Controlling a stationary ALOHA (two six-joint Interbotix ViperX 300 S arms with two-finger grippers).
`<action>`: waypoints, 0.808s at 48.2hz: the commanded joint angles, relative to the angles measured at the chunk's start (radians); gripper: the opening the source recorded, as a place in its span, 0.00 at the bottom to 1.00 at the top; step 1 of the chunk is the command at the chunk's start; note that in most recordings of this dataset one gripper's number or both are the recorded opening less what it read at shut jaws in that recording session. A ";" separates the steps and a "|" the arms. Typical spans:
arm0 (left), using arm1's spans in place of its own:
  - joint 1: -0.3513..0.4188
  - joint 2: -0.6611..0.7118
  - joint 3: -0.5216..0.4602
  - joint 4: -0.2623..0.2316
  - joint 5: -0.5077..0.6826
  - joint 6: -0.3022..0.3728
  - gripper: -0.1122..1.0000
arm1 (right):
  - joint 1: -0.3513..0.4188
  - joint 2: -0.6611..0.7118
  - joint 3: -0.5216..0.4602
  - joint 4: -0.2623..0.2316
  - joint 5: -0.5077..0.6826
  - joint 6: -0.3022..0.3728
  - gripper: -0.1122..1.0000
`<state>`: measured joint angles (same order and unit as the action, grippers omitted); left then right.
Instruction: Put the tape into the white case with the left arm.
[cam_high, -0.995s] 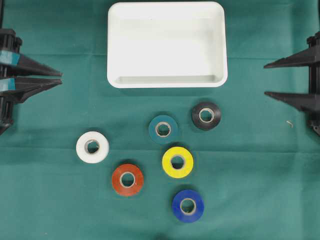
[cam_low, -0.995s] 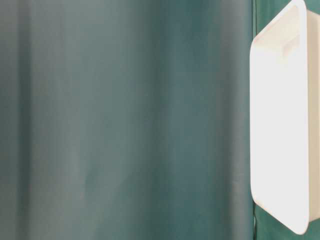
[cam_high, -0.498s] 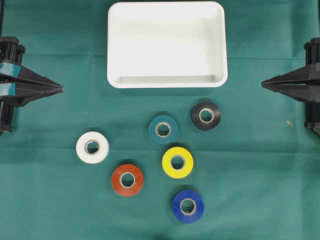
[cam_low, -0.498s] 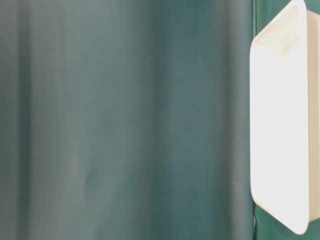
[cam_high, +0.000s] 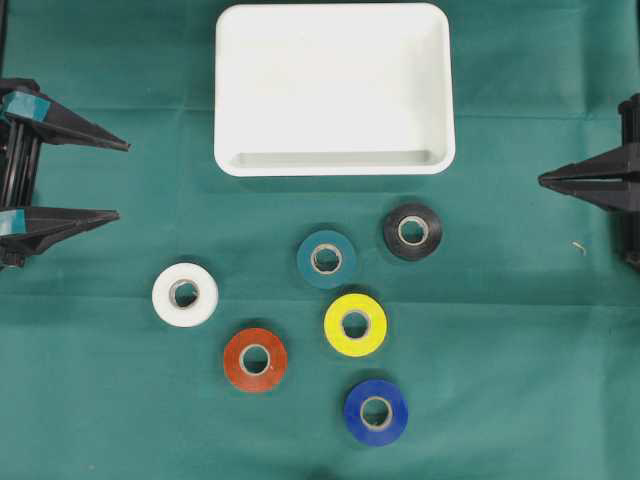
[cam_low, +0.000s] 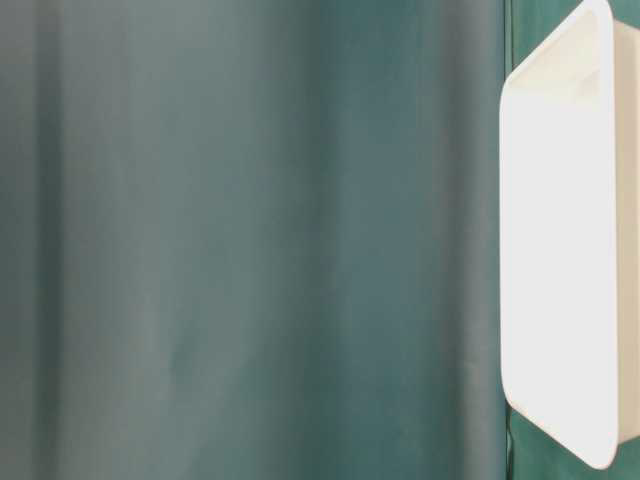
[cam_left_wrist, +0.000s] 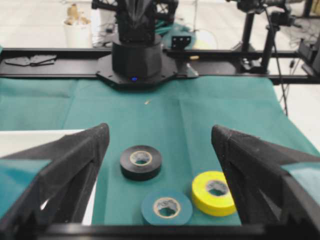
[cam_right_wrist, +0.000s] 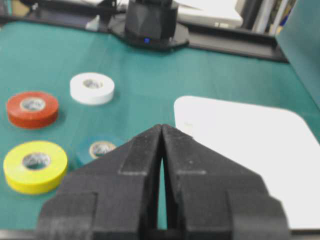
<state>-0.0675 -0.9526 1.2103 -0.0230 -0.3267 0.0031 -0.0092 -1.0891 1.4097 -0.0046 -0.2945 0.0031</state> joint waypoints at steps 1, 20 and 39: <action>-0.005 0.012 -0.034 -0.002 0.011 0.000 0.99 | -0.002 -0.012 0.017 -0.002 -0.003 0.000 0.02; -0.005 0.233 -0.149 -0.002 0.144 0.002 0.99 | -0.002 -0.037 0.086 -0.005 0.044 0.000 0.02; -0.005 0.434 -0.270 -0.002 0.252 0.002 0.99 | -0.002 -0.066 0.104 -0.021 0.173 0.000 0.02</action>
<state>-0.0690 -0.5446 0.9863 -0.0245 -0.0966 0.0031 -0.0107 -1.1520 1.5171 -0.0245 -0.1212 0.0031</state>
